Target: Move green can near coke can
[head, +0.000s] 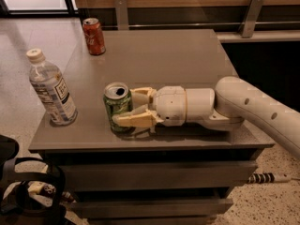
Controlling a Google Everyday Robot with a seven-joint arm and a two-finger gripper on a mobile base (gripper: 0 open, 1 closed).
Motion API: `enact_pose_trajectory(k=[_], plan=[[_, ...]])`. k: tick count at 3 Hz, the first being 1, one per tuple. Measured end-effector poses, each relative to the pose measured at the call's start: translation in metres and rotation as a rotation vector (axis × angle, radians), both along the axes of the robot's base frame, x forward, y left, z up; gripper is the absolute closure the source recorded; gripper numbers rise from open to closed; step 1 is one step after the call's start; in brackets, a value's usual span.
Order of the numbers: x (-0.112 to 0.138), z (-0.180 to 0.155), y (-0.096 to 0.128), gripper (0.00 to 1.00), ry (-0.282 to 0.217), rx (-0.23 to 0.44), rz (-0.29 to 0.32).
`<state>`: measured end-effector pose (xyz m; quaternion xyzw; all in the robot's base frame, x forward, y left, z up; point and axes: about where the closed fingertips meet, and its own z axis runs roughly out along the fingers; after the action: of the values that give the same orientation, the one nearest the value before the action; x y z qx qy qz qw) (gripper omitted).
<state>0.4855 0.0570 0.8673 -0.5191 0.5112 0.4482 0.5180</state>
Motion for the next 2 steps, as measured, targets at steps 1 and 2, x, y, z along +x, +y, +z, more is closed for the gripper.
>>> enact_pose_trajectory(k=[1, 2], plan=[[0.012, 0.002, -0.013, 1.0, 0.014, 0.008, -0.007], [0.058, 0.009, -0.065, 1.0, 0.078, 0.043, -0.121]])
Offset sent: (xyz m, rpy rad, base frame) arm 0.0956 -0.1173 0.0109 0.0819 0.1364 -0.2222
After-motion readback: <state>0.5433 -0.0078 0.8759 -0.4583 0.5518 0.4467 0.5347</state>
